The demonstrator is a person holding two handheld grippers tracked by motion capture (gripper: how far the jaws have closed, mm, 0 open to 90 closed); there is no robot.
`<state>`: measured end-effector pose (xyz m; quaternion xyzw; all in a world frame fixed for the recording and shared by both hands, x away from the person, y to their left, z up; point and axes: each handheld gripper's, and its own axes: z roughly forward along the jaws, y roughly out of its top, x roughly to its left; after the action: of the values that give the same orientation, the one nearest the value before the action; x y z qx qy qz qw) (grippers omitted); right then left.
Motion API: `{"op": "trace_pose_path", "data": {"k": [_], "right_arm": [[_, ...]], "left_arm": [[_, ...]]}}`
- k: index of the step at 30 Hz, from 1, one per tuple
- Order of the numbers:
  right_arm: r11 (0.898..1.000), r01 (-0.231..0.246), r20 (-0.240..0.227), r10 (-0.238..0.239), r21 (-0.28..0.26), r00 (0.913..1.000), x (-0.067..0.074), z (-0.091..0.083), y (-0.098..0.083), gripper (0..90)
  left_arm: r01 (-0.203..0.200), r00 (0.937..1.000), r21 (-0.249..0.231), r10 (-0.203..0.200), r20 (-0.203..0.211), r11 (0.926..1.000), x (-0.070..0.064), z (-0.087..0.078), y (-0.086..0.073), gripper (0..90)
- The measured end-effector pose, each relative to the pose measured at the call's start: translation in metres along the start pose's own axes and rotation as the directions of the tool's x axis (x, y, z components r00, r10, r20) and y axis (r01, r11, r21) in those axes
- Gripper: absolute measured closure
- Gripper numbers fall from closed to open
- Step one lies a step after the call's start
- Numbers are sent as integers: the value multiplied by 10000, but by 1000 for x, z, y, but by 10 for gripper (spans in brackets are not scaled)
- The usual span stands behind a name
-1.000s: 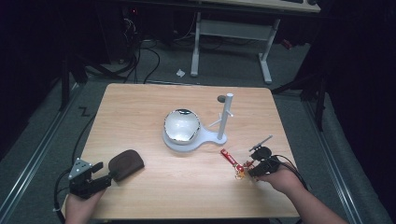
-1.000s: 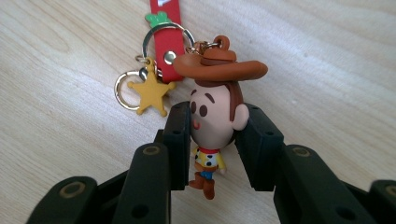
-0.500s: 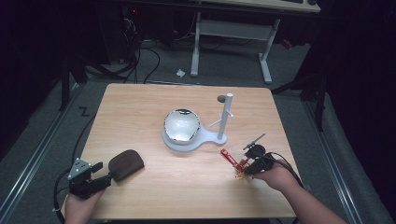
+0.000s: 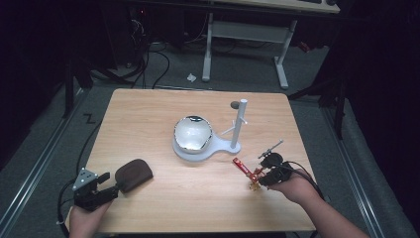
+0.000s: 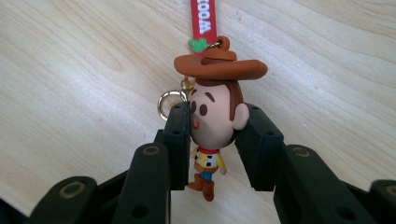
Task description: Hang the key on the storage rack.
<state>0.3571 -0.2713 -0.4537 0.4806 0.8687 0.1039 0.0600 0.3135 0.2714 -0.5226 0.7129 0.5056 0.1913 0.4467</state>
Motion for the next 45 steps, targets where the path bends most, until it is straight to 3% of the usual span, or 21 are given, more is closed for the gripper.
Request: {"op": "trace_pose_path", "data": {"k": [15, 22, 33, 45], "right_arm": [[9987, -24, 145, 32, -505, 9999, -10, -38, -15, 668], [9981, -35, 159, 45, -622, 9999, -11, -54, -12, 669], [9981, -103, -171, 93, -601, 9998, -14, -81, -3, 669], [9987, 412, 297, -403, -298, 9987, -12, -117, 13, 669]], "left_arm": [[135, 9999, -237, -133, 85, 9996, 1, -2, 0, 305], [-61, 9999, -369, 64, 82, 9993, -1, -4, 0, 289], [-29, 9997, -405, 39, 251, 9992, 0, -5, 0, 268], [24, 9995, -464, -9, 307, 9989, 3, -7, 2, 299]]}}
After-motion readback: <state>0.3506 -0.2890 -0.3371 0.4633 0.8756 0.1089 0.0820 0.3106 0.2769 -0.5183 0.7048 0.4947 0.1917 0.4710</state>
